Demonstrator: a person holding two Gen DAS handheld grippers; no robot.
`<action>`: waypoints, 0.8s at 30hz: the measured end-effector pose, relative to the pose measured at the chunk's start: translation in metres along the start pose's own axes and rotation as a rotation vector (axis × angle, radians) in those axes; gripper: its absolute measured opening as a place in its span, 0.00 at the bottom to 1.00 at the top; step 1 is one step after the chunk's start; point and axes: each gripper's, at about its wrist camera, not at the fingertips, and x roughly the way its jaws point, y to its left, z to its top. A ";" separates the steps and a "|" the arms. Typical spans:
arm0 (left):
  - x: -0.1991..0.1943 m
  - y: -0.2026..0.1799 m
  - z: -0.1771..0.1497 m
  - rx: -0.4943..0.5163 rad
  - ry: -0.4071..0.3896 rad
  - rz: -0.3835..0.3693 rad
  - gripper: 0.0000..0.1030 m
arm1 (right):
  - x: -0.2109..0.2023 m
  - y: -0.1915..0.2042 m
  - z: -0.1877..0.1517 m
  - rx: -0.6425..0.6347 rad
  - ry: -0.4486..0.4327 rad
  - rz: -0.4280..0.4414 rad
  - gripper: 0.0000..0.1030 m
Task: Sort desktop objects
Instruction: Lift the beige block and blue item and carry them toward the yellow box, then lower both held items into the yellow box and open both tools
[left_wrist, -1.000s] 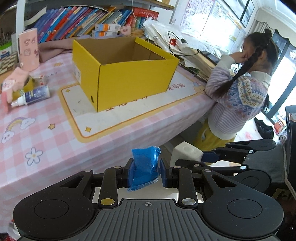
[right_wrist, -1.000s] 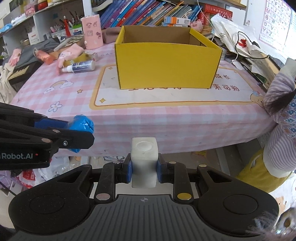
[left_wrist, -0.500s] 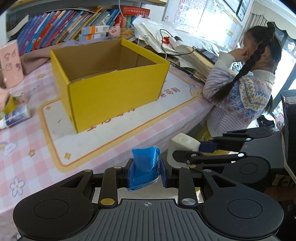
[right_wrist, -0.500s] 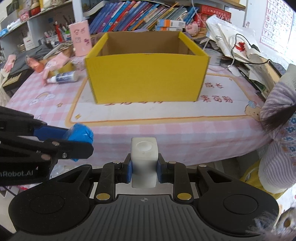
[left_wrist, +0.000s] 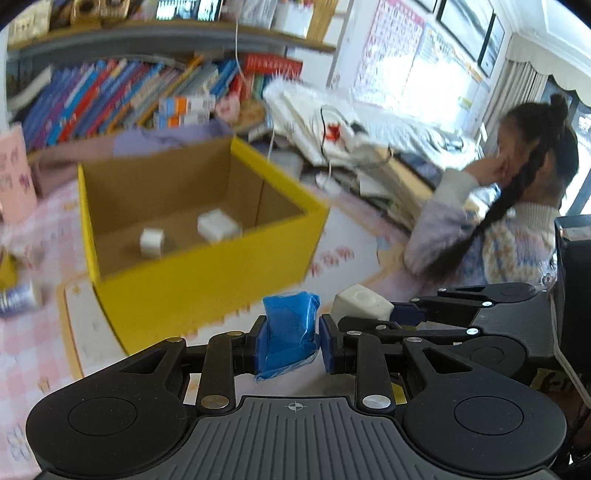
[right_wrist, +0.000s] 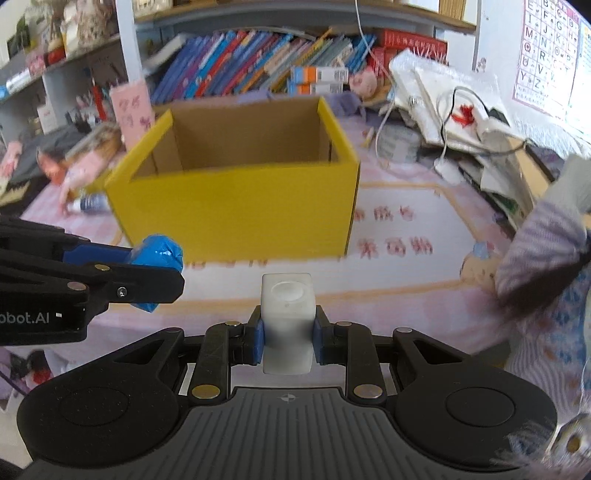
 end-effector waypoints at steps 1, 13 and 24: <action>-0.001 -0.002 0.004 0.005 -0.018 0.010 0.26 | 0.000 -0.003 0.006 -0.001 -0.015 0.008 0.22; -0.009 0.014 0.062 0.033 -0.222 0.199 0.26 | -0.006 -0.014 0.094 -0.142 -0.259 0.126 0.22; 0.049 0.044 0.071 0.085 -0.126 0.329 0.26 | 0.076 -0.003 0.126 -0.271 -0.146 0.196 0.22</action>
